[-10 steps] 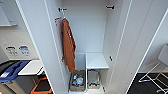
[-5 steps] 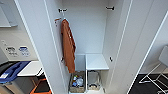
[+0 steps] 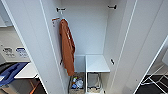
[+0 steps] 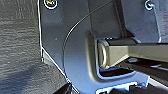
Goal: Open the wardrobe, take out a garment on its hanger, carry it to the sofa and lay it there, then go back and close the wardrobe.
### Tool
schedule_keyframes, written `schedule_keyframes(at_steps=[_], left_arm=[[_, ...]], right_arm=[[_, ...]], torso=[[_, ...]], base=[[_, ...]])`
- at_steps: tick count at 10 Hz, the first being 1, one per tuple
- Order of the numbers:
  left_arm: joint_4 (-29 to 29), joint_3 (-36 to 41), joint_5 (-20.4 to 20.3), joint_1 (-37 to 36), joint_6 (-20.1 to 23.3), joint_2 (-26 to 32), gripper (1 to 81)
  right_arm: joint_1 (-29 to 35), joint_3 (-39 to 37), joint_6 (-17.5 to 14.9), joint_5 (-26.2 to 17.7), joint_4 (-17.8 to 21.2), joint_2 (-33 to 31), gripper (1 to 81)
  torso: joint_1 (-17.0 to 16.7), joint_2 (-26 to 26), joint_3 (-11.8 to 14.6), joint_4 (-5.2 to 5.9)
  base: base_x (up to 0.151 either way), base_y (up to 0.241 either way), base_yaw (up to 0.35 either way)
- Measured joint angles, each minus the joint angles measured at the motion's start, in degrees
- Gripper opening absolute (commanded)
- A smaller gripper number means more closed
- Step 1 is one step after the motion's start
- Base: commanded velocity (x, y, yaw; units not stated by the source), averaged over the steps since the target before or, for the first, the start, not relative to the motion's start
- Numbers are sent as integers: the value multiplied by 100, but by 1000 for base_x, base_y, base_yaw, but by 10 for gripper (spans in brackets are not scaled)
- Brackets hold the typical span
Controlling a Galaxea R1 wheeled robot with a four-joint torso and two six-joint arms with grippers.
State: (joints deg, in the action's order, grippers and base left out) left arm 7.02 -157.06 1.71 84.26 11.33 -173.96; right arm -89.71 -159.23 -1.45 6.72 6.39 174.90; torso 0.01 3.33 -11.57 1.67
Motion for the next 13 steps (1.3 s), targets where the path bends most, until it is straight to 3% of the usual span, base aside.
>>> schedule_keyframes(at_steps=[13], left_arm=[[-17,0,-4,5,0,-33,811]], right_arm=[[10,-2,0,-7,0,13,811]], torso=[[2,0,0,0]], base=[[98,0,0]])
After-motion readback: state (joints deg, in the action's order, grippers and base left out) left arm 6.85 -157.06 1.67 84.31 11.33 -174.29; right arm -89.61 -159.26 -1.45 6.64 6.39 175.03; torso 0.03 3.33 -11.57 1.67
